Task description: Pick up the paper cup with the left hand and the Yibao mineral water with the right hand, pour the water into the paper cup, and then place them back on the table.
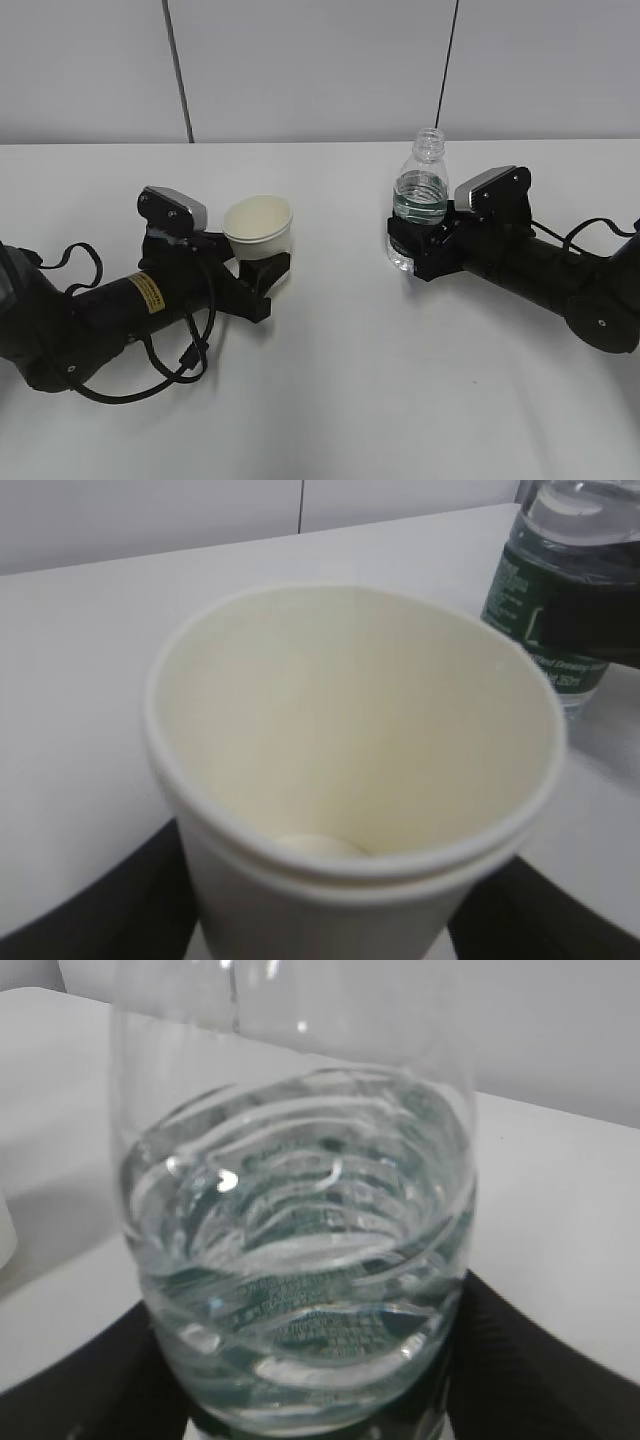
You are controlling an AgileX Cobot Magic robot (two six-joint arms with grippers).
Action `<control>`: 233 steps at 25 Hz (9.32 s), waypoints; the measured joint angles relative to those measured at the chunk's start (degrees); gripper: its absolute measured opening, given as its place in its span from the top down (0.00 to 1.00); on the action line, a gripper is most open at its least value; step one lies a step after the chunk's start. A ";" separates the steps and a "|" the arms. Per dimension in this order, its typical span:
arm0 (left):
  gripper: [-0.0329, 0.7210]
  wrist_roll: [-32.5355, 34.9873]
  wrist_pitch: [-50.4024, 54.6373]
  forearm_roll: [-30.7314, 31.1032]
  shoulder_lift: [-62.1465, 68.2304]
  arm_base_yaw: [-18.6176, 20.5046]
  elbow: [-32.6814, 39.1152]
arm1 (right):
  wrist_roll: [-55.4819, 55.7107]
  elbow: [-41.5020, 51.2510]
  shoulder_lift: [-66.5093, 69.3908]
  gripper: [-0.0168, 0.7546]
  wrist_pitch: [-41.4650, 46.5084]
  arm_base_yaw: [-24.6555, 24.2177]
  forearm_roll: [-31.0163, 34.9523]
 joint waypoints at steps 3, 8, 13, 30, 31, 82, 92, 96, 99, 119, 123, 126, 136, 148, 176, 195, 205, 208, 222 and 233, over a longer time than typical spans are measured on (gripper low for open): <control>0.37 -0.05 0.00 0.12 -0.21 0.00 0.00 | 0.00 0.00 -0.13 0.34 0.14 0.00 -0.13; 0.37 -0.05 0.00 1.30 -0.21 0.00 0.00 | 0.00 0.00 -0.13 0.34 0.14 0.00 -0.58; 0.39 -0.05 0.00 1.96 -0.21 0.00 0.00 | -0.12 0.00 -0.13 0.34 0.14 0.00 -0.72; 0.40 -5.21 0.00 10.10 -0.21 0.00 0.00 | -3.40 0.00 -1.87 0.34 1.96 0.00 -2.45; 0.40 -5.41 0.00 10.68 -0.21 0.00 0.00 | -3.74 0.00 -2.38 0.34 2.36 0.00 -2.74; 0.40 -10.90 5.39 20.21 -0.21 -5.82 -10.97 | -32.89 -0.73 -12.97 0.34 13.65 0.00 -8.22; 0.40 -10.90 5.44 19.80 -0.21 -5.82 -10.97 | -41.07 -0.73 -13.09 0.35 15.50 0.14 -8.45; 0.40 -10.90 5.44 19.76 -0.21 -5.82 -10.97 | -43.21 -0.73 -13.09 0.35 15.60 0.14 -8.49; 0.40 -10.90 5.44 19.76 -0.21 -5.82 -10.97 | -44.51 -0.73 -13.09 0.35 15.60 0.14 -8.58; 0.40 -10.90 5.44 19.76 -0.21 -5.82 -10.97 | -52.28 -0.73 -14.28 0.35 15.60 0.14 -7.08; 0.40 -10.90 5.44 19.76 -0.21 -5.82 -10.97 | -52.64 -0.73 -14.97 0.35 15.60 0.14 -7.08; 0.40 -10.90 5.44 19.76 -0.21 -5.82 -10.97 | -52.93 -0.73 -15.06 0.35 15.60 0.14 -7.08; 0.40 -10.90 5.44 19.69 -0.21 -5.82 -10.97 | -57.18 -0.73 -15.06 0.35 15.60 0.14 -7.08; 0.40 -11.37 5.44 20.29 -0.21 -5.82 -10.97 | -61.82 -0.73 -15.06 0.35 15.60 0.14 -7.08; 0.40 -11.43 5.61 21.34 -0.21 -6.47 -10.97 | -69.84 -1.56 -15.06 0.35 14.57 0.27 -5.62; 0.40 -11.54 5.61 21.29 -0.21 -6.47 -10.97 | -73.91 -1.56 -15.06 0.35 14.57 0.27 -5.19; 0.40 -11.54 5.61 21.39 -0.21 -6.47 -10.97 | -75.78 -1.56 -15.06 0.35 14.57 0.27 -4.51; 0.40 -11.54 5.66 21.39 -0.21 -6.47 -10.97 | -76.71 -1.56 -15.06 0.35 14.57 0.27 -4.51; 0.41 -11.54 5.71 21.45 -0.21 -6.47 -10.97 | -78.25 -1.56 -15.06 0.35 14.57 0.27 -4.11; 0.41 -11.54 5.84 21.45 -0.21 -6.47 -10.97 | -79.83 -1.56 -15.06 0.35 14.57 0.27 -4.11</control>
